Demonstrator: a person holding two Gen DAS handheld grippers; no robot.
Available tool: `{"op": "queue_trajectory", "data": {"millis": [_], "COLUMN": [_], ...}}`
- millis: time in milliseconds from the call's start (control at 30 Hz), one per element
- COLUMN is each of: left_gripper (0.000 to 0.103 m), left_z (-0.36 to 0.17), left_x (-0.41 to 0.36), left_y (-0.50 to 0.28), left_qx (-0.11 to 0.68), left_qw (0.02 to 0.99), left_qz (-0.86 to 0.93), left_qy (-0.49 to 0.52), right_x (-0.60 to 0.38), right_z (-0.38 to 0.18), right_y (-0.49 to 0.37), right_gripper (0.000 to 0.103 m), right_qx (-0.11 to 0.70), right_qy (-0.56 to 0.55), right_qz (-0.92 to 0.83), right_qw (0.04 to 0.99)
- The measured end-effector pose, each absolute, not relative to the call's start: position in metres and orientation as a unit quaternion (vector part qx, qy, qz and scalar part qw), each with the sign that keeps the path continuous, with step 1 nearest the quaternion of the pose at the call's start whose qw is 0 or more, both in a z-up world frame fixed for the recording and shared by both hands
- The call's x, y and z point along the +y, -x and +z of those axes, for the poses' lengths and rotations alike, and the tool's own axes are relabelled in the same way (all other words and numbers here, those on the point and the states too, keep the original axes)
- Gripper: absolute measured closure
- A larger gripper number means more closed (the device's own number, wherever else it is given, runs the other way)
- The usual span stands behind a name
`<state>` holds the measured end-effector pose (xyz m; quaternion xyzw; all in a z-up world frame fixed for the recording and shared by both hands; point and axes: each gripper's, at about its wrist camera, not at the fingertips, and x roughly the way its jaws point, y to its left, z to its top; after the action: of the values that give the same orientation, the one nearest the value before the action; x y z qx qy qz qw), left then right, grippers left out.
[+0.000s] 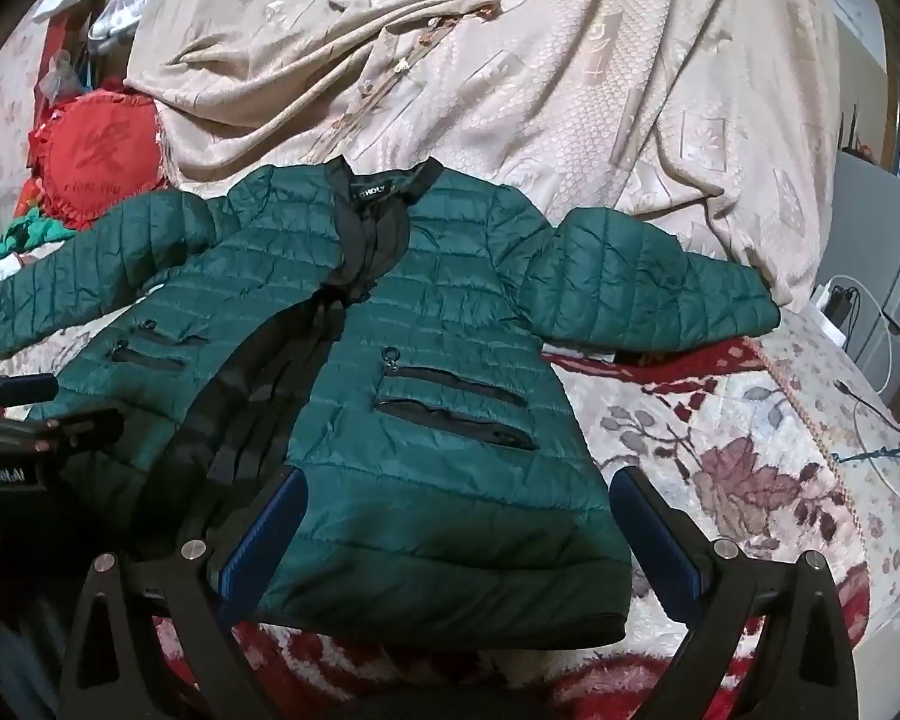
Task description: Fold large clothes
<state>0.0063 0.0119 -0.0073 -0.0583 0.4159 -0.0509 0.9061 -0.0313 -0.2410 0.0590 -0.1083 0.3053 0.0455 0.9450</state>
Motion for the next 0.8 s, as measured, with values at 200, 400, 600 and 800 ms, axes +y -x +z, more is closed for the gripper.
{"op": "queue_trajectory", "data": {"millis": [200,400,600,800], "left_gripper": [0.0,0.0,0.0,0.0], "left_z": [-0.002,0.01,0.019,0.017], "left_x": [0.028,0.016,0.003,0.0], "left_y": [-0.004,0.002,0.007,0.007], "left_qx": [0.394,0.367,0.34,0.352], "left_qw": [0.909,0.916,0.925,0.926], "left_qz": [-0.071,-0.126,-0.158,-0.132], "left_qy": [0.112,0.099,0.064,0.043], "right_x": [-0.24,-0.241,-0.24,-0.24], "right_z": [0.058,0.059,0.058,0.058], "right_y": [0.032,0.032,0.032,0.031], "right_gripper": [0.003,0.003,0.003,0.003], "right_qx": [0.305,0.305,0.305,0.305], "right_qy": [0.109,0.109,0.11,0.109], "right_qz": [0.046,0.045,0.046,0.045], "right_qw": [0.945,0.945,0.945,0.945]}}
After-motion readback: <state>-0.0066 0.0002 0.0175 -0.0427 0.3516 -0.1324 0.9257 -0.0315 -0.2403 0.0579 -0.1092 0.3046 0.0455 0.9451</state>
